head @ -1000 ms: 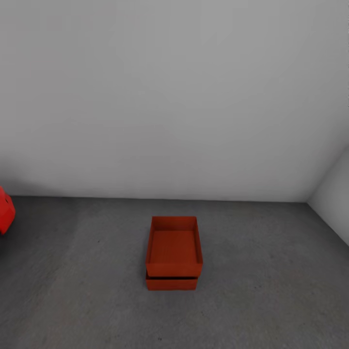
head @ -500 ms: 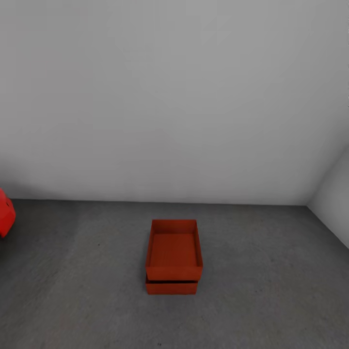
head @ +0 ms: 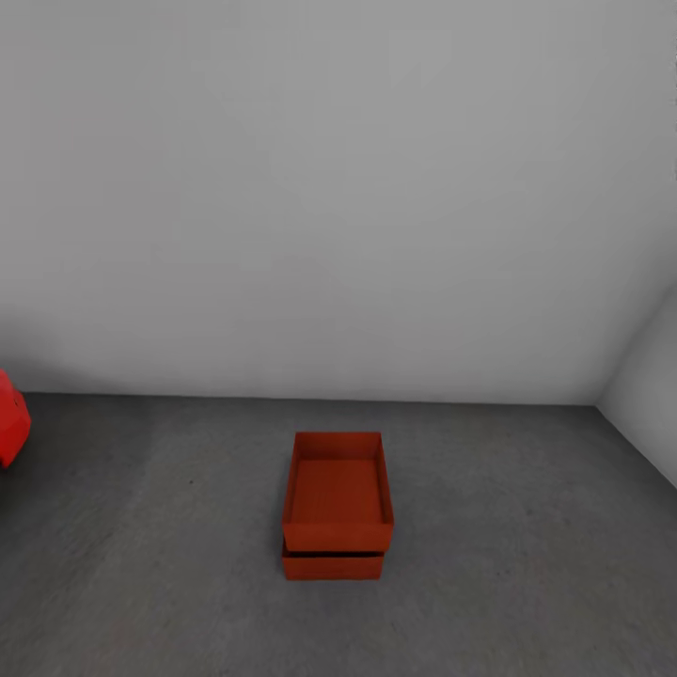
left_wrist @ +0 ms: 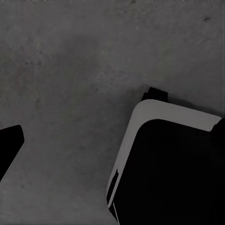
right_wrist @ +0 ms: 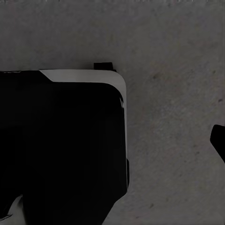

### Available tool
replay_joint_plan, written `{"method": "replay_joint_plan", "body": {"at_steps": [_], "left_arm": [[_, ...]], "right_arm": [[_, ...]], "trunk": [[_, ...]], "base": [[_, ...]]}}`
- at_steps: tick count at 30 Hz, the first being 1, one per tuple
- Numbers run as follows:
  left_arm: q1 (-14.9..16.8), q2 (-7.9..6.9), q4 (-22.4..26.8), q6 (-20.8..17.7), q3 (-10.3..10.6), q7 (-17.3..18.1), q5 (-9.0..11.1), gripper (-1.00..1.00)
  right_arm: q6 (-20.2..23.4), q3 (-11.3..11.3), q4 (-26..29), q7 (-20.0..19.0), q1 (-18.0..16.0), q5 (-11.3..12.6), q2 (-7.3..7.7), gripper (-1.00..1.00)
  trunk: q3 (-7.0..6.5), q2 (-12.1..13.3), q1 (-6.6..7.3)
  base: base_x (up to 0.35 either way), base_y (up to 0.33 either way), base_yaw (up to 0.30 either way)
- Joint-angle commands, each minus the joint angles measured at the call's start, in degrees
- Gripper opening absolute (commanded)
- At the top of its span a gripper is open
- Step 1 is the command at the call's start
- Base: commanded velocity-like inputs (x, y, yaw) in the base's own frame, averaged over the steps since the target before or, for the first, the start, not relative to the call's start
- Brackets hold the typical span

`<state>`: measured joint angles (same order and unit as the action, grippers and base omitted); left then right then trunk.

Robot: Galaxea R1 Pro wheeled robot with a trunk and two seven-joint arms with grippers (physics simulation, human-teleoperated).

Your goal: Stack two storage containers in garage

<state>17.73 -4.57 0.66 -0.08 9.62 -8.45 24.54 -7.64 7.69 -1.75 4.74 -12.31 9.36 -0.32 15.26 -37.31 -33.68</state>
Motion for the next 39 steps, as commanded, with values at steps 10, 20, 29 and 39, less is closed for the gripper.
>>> {"method": "replay_joint_plan", "body": {"at_steps": [10,20,29,39], "left_arm": [[0.0,0.0,0.0,0.0,0.5,-0.2,0.5,1.0],[0.0,0.0,0.0,0.0,0.5,-0.2,0.5,1.0],[0.0,0.0,0.0,0.0,0.5,-0.2,0.5,1.0],[0.0,0.0,0.0,0.0,0.5,-0.2,0.5,1.0]], "right_arm": [[-0.4,0.5,-0.2,0.1,-0.1,0.6,-0.03,1.0],[-0.4,0.5,-0.2,0.1,-0.1,0.6,-0.02,1.0],[-0.4,0.5,-0.2,0.1,-0.1,0.6,0.03,1.0],[-0.4,0.5,-0.2,0.1,-0.1,0.6,0.06,1.0]], "trunk": [[-0.86,-0.1,-0.01],[-1.79,-0.1,-0.01],[-2.63,-0.1,-0.01],[-3.56,-0.1,-0.01]], "base": [[0.0,0.0,0.0],[0.0,0.0,0.0],[0.0,0.0,0.0],[0.0,0.0,0.0]]}}
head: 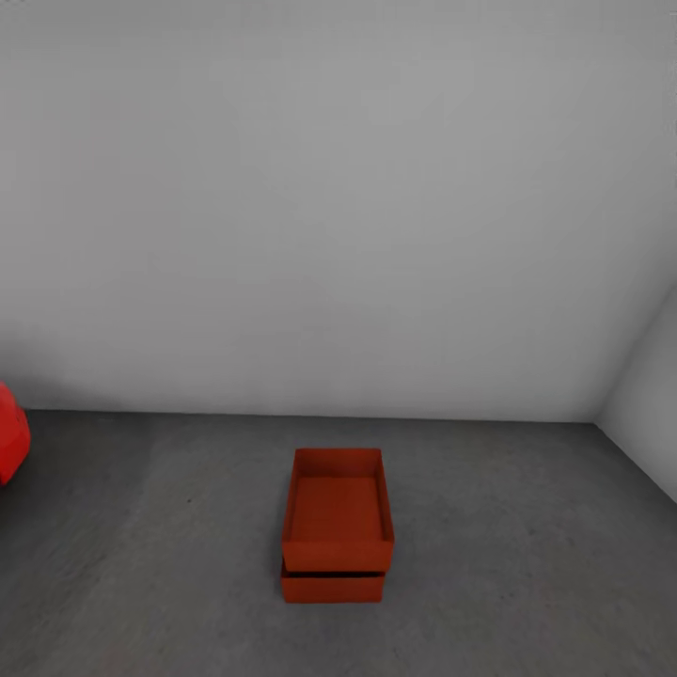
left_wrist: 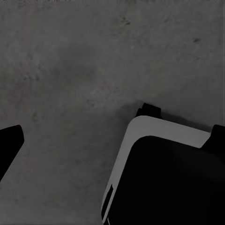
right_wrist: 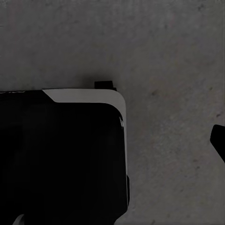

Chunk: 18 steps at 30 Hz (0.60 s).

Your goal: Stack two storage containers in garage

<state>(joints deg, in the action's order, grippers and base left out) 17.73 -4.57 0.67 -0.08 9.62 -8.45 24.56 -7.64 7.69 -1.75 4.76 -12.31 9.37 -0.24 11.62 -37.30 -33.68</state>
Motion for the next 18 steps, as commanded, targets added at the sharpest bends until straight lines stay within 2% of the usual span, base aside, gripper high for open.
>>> {"method": "replay_joint_plan", "body": {"at_steps": [1,9,18], "left_arm": [[0.0,0.0,0.0,0.0,0.5,-0.2,0.5,1.0],[0.0,0.0,0.0,0.0,0.5,-0.2,0.5,1.0],[0.0,0.0,0.0,0.0,0.5,-0.2,0.5,1.0]], "right_arm": [[-0.4,0.5,-0.2,0.1,-0.1,0.6,-0.04,1.0],[-0.4,0.5,-0.2,0.1,-0.1,0.6,-0.09,1.0],[-0.2,0.5,-0.2,0.1,-0.1,0.6,-0.14,1.0]], "trunk": [[-0.01,-0.1,-0.01],[-0.69,-0.1,-0.01],[-0.82,-0.1,-0.01]], "base": [[0.0,0.0,0.0],[0.0,0.0,0.0],[0.0,0.0,0.0]]}}
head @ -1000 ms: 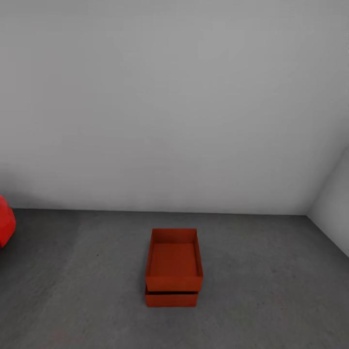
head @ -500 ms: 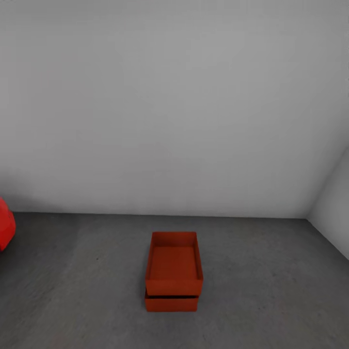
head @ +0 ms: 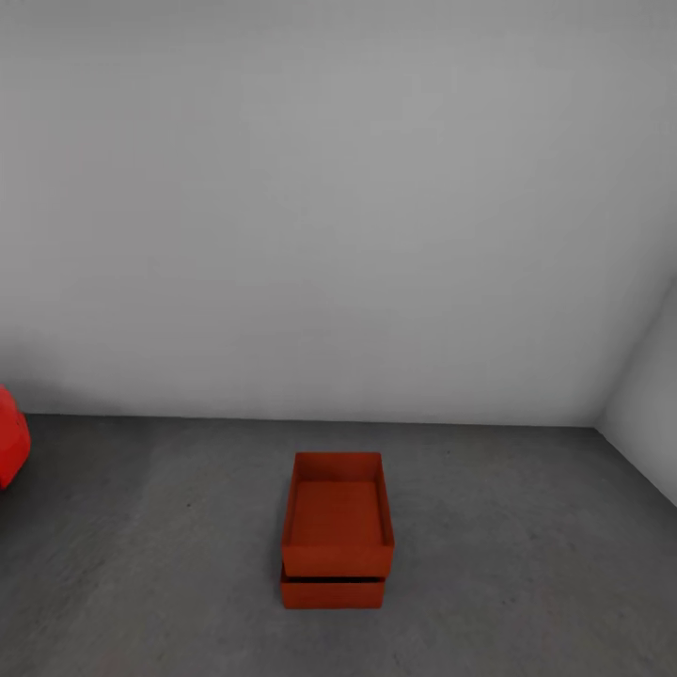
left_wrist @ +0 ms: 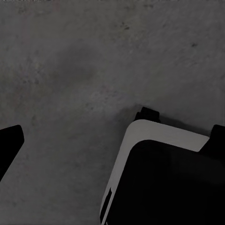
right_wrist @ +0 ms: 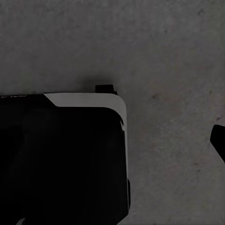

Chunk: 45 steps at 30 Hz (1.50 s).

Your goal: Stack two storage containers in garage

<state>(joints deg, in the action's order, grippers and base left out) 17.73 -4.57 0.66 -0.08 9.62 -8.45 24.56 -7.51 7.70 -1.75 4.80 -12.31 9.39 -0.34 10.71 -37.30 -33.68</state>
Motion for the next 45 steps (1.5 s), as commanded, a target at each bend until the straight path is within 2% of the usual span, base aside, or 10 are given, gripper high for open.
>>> {"method": "replay_joint_plan", "body": {"at_steps": [1,14,21,30,32,33,40,45], "left_arm": [[0.0,0.0,0.0,0.0,0.5,-0.2,0.5,1.0],[0.0,0.0,0.0,0.0,0.5,-0.2,0.5,1.0],[0.0,0.0,0.0,0.0,0.5,-0.2,0.5,1.0],[0.0,-0.07,0.1,0.0,0.5,-0.1,0.5,1.0],[-3.3,0.22,-0.5,-0.1,0.8,0.3,-0.2,1.0],[-4.8,0.41,-0.6,0.0,0.9,0.6,-1.4,1.0],[-5.3,0.45,-0.6,0.1,0.8,0.6,-1.6,1.0],[-5.3,0.44,-0.6,1.6,0.8,0.6,-1.6,1.0]], "right_arm": [[-0.3,0.5,-0.2,0.1,-0.1,0.6,-0.04,1.0],[-0.3,0.5,-0.1,0.0,-0.1,0.3,-0.16,1.0],[-0.3,0.6,-0.1,0.0,-0.1,-1.6,-0.2,1.0],[-0.2,0.6,-0.1,-0.1,-0.1,-2.2,-0.46,1.0],[-0.2,0.5,-0.2,0.0,0.0,-2.1,-0.49,1.0],[-0.4,0.5,-0.2,0.0,0.0,-2.1,-0.42,1.0],[-0.4,0.5,-0.2,0.0,0.0,-2.0,-0.37,1.0],[-0.5,0.5,-0.2,0.1,0.1,-2.0,-0.41,1.0]], "trunk": [[0.08,-0.1,-0.01],[0.08,-0.1,-0.01],[0.08,-0.1,-0.01],[0.08,-0.1,-0.01],[-0.02,-0.1,-0.01],[-0.1,-0.1,-0.01],[-0.72,-0.1,-0.01],[-1.17,-0.1,-0.01]], "base": [[0.0,0.0,0.0],[0.0,0.0,0.0],[0.0,0.0,0.0],[0.0,0.0,0.0],[0.0,0.0,0.0],[0.0,0.0,0.0],[0.0,0.0,0.026],[0.0,0.0,0.09]]}}
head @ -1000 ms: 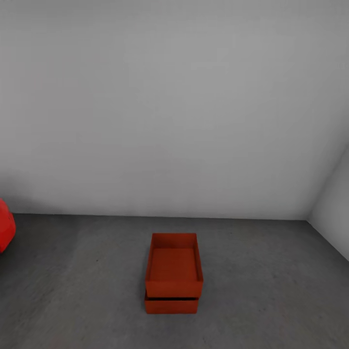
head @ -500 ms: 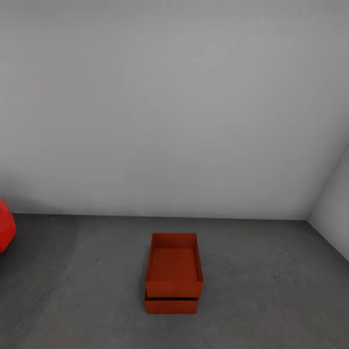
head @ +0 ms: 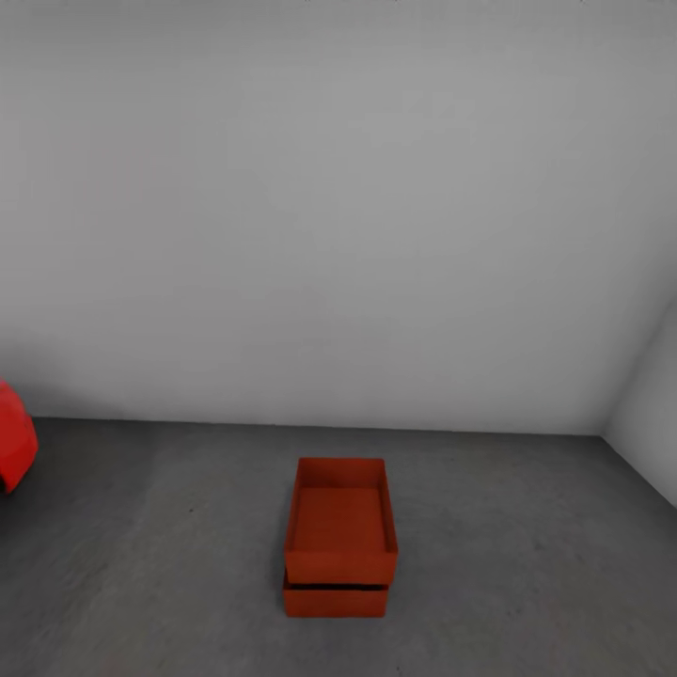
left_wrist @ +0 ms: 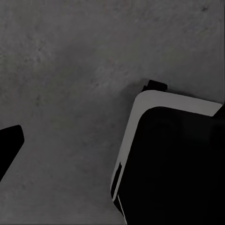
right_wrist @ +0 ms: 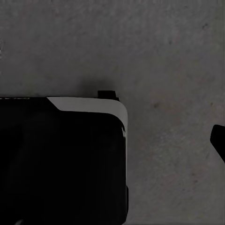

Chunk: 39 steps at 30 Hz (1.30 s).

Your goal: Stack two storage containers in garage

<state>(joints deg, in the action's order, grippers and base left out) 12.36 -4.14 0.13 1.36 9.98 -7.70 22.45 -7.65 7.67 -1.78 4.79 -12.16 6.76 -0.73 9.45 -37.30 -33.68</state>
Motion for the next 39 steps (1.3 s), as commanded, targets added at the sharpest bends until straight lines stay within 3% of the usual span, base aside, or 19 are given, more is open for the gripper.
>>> {"method": "replay_joint_plan", "body": {"at_steps": [1,10,29,39], "left_arm": [[0.0,0.01,0.0,0.4,0.5,-0.1,0.5,1.0],[0.0,0.0,0.5,2.1,0.2,-0.2,0.5,1.0],[0.0,0.08,0.9,2.2,0.1,-0.2,0.5,1.0],[0.0,0.09,0.9,2.2,0.1,-0.2,0.5,1.0]], "right_arm": [[-0.4,0.5,-0.2,0.1,0.0,0.6,-0.04,1.0],[-2.6,0.5,-0.2,0.1,1.2,0.5,-0.07,1.0],[-2.9,0.5,-0.2,0.0,1.8,0.4,0.3,1.0],[-3.0,0.4,-0.2,-1.5,2.6,0.6,0.64,1.0]], "trunk": [[0.0,-0.1,-0.02],[-0.81,-0.1,-0.02],[-2.51,-0.1,-0.02],[-3.42,-0.1,-0.02]], "base": [[0.0,0.0,0.105],[0.0,0.0,0.111],[0.0,0.0,0.108],[0.0,0.0,-0.003]]}}
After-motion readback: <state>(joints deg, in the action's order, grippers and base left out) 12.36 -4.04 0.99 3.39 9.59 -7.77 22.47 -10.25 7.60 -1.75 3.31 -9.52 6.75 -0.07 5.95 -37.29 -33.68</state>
